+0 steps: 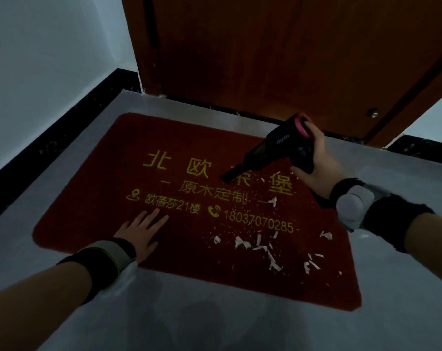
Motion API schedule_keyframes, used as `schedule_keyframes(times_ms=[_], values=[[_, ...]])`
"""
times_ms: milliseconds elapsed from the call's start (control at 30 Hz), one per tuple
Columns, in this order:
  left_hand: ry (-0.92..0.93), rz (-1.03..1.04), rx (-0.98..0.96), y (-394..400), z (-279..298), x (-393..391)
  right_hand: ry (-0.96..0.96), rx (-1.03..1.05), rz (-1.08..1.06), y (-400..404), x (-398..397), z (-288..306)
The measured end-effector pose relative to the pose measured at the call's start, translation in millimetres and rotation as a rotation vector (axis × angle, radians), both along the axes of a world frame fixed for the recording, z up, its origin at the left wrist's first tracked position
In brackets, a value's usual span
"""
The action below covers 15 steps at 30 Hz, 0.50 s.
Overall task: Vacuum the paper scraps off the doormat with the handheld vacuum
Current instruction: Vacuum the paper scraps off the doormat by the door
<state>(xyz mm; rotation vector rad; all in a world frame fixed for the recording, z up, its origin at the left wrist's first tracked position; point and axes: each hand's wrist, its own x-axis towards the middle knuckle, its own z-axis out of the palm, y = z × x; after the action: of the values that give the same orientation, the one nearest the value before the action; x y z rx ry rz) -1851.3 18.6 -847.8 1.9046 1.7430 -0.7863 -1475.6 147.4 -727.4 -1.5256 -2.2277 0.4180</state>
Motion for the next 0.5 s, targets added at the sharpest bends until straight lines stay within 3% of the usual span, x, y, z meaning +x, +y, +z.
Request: schedule_keyframes(times_ms=[300, 500], values=[[-0.012, -0.002, 0.033, -3.5, -3.6, -1.8, -0.049, -0.138, 0.16, -1.3, 7.3, 8.8], [-0.031, 0.008, 0.062, -5.1, -3.5, -0.7, -0.116, -0.041, 0.107, -4.0, 0.7, 6.4]])
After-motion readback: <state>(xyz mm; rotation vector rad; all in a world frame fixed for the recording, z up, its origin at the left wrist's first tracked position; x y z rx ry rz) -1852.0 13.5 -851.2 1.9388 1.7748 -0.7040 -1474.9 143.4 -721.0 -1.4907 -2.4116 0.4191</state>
